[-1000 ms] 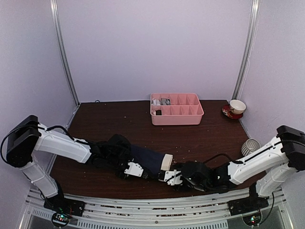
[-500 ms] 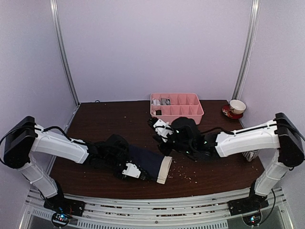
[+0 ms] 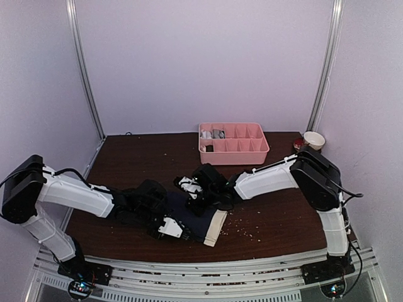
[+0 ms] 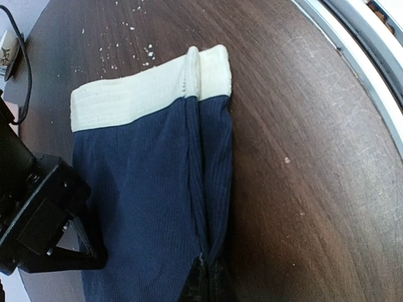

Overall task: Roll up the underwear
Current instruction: Adjust the underwear at the center of the board.

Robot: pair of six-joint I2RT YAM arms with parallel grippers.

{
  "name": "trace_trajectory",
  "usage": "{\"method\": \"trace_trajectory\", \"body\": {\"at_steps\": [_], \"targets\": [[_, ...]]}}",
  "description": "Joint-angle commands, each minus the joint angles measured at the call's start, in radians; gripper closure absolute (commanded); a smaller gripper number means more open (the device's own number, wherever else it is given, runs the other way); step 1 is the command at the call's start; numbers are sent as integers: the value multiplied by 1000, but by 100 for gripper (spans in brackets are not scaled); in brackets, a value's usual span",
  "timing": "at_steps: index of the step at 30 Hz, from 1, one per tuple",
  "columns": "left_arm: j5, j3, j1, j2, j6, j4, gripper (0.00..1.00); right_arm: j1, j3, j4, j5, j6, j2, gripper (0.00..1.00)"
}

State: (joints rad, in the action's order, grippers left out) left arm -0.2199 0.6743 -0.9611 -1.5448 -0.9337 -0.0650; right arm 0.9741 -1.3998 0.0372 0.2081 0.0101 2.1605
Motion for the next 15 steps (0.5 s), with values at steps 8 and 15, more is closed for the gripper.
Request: {"method": "trace_trajectory", "body": {"at_steps": [8,15], "targets": [[41,55,5,49,35,20,100,-15,-10,113,125,-13,59,100],[112,121,12,-24,71,30,100,-16,22,105,108,-6,9,100]]}}
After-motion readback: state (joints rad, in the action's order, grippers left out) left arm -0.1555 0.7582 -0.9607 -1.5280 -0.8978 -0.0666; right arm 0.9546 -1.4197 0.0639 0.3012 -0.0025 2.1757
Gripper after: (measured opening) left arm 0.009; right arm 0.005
